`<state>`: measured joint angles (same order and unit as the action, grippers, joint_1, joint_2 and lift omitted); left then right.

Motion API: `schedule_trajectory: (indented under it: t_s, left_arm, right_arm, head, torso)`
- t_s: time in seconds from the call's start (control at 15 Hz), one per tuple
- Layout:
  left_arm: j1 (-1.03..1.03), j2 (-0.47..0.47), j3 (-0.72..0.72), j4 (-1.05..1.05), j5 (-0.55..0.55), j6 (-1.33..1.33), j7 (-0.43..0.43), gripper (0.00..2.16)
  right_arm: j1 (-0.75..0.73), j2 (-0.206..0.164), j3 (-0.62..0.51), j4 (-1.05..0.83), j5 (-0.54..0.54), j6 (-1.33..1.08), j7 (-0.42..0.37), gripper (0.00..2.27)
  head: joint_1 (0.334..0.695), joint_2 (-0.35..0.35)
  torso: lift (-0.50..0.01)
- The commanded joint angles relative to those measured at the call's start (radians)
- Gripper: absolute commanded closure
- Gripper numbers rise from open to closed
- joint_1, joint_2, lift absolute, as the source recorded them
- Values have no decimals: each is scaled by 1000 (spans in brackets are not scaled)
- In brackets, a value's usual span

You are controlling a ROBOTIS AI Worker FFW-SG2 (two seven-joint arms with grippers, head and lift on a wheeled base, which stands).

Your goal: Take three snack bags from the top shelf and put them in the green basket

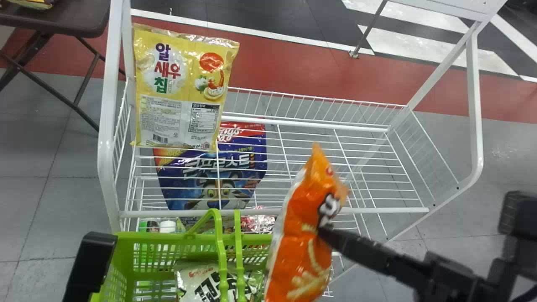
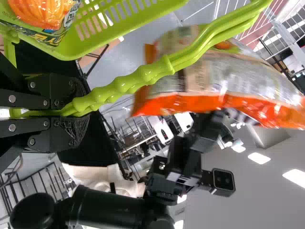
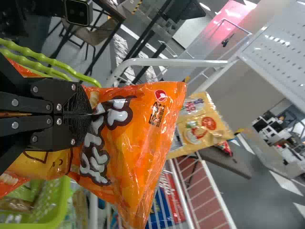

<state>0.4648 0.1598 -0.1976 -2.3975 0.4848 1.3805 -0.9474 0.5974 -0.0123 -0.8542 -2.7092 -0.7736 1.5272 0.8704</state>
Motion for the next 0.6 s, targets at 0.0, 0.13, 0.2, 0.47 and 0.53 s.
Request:
schedule_trajectory:
  t_s: [0.0, 0.13, 0.2, 0.47, 0.53]
  left_arm:
    - [0, -2, -2, 0, 0, -1, 1, 2054]
    - [-2, -3, -3, 0, 0, -7, 7, 2054]
    - [-2, -3, -5, 0, 0, -10, 7, 2051]
    - [-5, -2, -13, 0, 0, -13, 12, 2054]
    - [-6, -2, -13, 0, 0, -13, 12, 2054]
  right_arm:
    - [51, 13, 93, 43, 56, 45, -5, 2219]
    - [85, 13, 187, 68, 123, 45, -11, 2219]
    - [93, 13, 218, 88, 143, 45, -14, 2219]
    - [91, -38, 408, 197, 275, 45, -102, 2216]
    - [84, -46, 442, 220, 307, 45, -128, 2118]
  head:
    - [695, -350]
    - [695, -350]
    - [695, -350]
    - [695, -350]
    - [695, -350]
  torso:
    - [-42]
    - [-42]
    - [-42]
    - [-42]
    - [-42]
